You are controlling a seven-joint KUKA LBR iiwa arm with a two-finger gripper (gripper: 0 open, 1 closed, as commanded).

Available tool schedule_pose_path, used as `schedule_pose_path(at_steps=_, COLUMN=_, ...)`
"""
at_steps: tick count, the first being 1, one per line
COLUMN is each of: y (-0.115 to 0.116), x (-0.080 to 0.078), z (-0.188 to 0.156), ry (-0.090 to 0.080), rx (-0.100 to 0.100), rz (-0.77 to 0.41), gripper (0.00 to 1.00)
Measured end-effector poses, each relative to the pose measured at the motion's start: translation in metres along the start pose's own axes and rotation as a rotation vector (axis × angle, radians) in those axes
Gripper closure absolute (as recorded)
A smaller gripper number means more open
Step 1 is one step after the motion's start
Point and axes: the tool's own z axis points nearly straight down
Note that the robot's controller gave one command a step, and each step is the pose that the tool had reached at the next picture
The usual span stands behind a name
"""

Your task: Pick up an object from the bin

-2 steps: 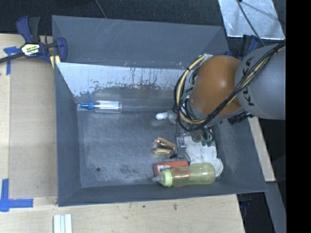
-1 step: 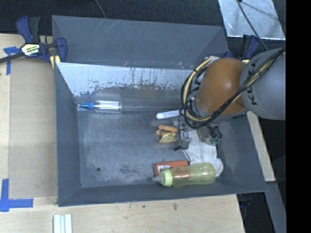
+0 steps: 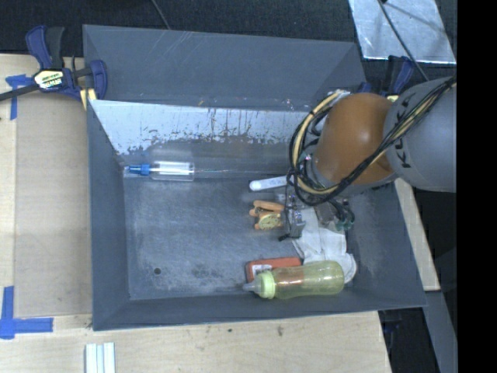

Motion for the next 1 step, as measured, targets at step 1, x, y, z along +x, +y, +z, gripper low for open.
schedule_pose_path(at_steps=1, y=-0.0127, x=-0.0236, z=-0.1928, ry=0.006, rx=0.002, rz=0.009, gripper=1.00)
